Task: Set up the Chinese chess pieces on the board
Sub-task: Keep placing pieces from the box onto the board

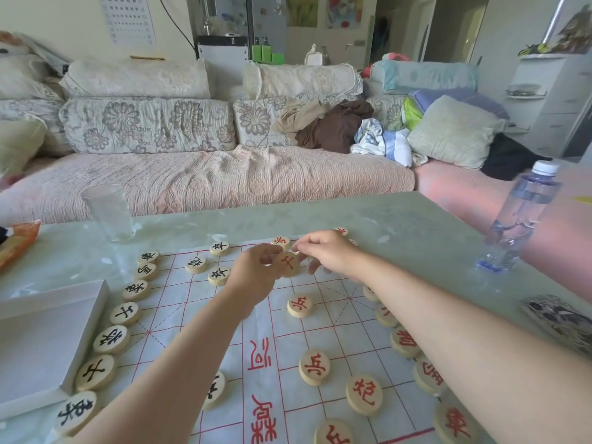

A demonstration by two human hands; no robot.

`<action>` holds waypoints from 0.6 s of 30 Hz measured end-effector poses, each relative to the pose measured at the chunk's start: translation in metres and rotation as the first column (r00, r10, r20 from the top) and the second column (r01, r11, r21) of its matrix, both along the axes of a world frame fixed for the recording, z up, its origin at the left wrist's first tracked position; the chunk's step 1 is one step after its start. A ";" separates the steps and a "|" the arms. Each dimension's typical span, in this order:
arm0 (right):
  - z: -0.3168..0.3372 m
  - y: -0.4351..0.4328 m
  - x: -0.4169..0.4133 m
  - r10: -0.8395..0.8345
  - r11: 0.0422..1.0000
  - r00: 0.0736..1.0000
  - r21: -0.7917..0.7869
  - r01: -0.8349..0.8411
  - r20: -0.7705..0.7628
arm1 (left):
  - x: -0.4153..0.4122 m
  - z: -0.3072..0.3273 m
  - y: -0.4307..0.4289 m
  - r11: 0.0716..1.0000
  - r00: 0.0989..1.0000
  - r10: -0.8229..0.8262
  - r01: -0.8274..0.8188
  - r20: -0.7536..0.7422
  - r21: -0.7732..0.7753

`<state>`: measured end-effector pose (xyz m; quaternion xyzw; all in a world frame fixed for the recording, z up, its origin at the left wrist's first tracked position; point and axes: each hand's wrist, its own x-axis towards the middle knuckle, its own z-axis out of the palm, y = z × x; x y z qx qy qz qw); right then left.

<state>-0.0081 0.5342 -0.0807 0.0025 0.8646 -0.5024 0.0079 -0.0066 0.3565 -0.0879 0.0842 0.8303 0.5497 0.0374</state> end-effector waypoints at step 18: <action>0.026 0.087 0.051 -0.126 0.988 0.978 0.063 0.138 -0.167 | 0.021 0.027 0.109 0.943 0.976 -0.018 -0.055 0.216 0.327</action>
